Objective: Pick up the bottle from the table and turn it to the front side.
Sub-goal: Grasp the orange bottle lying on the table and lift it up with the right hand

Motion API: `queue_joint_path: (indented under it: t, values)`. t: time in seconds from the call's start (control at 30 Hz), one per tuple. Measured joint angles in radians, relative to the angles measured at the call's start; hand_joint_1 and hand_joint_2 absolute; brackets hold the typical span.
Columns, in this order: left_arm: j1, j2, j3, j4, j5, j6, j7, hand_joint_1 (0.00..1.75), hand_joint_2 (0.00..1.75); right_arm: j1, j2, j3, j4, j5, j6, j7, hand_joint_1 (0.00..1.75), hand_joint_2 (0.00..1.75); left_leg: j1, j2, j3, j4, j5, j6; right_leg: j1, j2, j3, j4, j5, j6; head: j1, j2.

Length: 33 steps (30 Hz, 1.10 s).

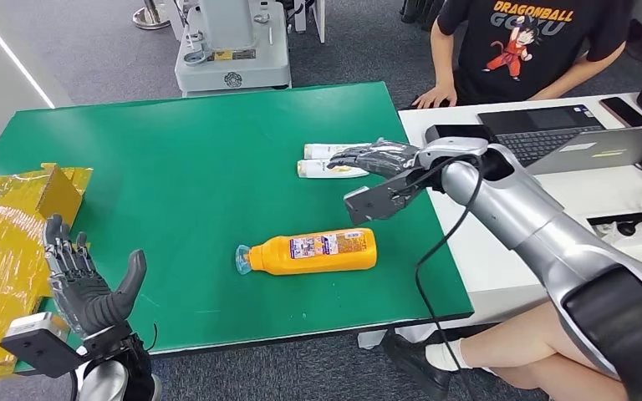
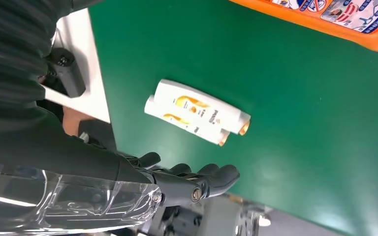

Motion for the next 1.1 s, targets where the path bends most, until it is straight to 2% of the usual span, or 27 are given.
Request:
queue_joint_path:
  t: [0.17,0.37,0.8,1.1]
  values:
    - [0.003,0.000,0.000,-0.006,0.005,0.018,0.000,0.00,1.75,-0.072,0.098,0.125,0.173,-0.047,-0.034,0.006,0.00,1.75,0.000,0.000,0.000,0.000,0.000,0.000,0.000,0.001,0.000,0.000,0.000,0.000,0.000,0.000]
    - [0.011,0.000,-0.001,-0.011,0.005,0.021,0.000,0.00,1.75,-0.084,0.179,0.224,0.304,-0.066,-0.084,0.006,0.00,1.75,0.000,-0.002,0.000,0.000,0.000,0.000,0.000,-0.001,0.000,0.000,-0.001,0.000,0.000,0.000]
    - [0.013,0.003,-0.023,-0.011,0.030,0.062,0.000,0.00,1.75,-0.069,0.207,0.337,0.412,-0.093,-0.089,0.070,0.00,1.75,0.000,-0.002,0.000,0.000,0.000,0.000,0.000,0.000,0.000,-0.001,-0.001,0.000,0.000,0.000]
    - [0.013,0.004,-0.030,-0.011,0.034,0.069,0.000,0.00,1.75,-0.051,0.214,0.370,0.445,-0.109,-0.104,0.096,0.00,1.75,0.000,-0.001,0.000,0.000,0.000,0.000,0.000,0.000,0.000,-0.001,-0.001,0.000,0.000,0.000]
